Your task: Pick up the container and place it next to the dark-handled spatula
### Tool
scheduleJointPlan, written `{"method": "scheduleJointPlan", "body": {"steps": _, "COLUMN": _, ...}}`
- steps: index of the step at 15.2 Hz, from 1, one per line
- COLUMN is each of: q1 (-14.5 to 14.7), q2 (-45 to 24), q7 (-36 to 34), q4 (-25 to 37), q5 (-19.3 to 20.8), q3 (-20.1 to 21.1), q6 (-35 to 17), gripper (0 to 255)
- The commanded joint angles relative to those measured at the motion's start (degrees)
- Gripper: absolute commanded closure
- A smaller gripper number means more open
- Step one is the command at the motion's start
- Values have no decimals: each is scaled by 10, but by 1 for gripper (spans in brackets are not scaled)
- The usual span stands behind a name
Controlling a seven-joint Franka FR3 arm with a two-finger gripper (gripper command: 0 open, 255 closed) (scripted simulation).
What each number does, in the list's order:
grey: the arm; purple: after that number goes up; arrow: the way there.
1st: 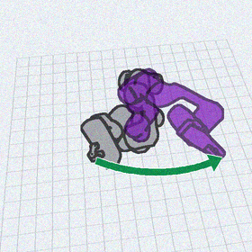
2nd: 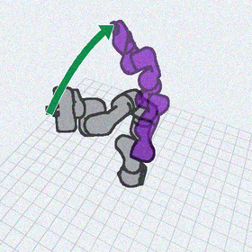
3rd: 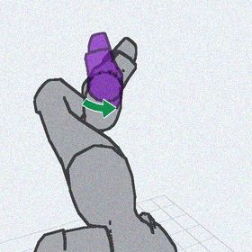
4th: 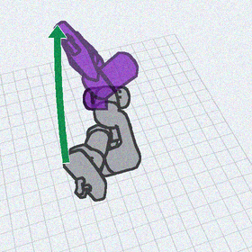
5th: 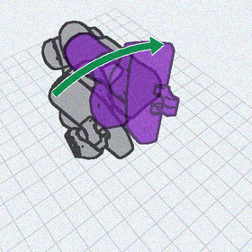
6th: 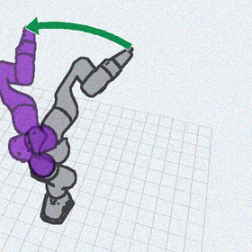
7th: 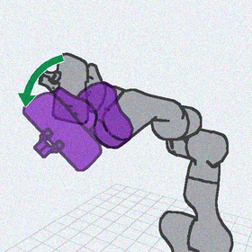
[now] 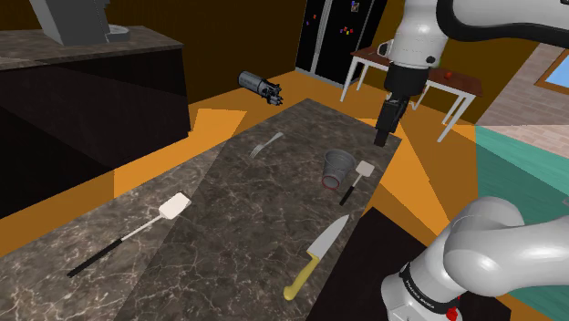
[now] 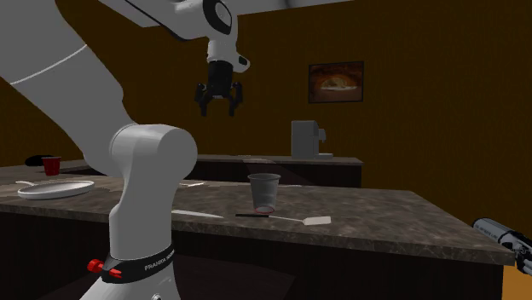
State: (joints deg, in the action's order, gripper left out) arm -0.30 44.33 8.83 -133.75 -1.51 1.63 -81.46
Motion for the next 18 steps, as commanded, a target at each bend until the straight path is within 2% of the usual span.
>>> {"method": "scheduleJointPlan", "body": {"steps": 1, "q1": 0, "q2": 0, "q7": 0, "q4": 0, "q5": 0, "q3": 0, "q6": 0, "gripper": 0}}
{"method": "scheduleJointPlan", "body": {"steps": 10, "q1": -29, "q2": -106, "q7": 55, "q4": -43, "q5": 43, "q3": -58, "q6": -154, "gripper": 0}}
{"method": "scheduleJointPlan", "body": {"steps": 18, "q1": -50, "q2": -243, "q7": 103, "q4": -29, "q5": 60, "q3": -108, "q6": -284, "gripper": 0}}
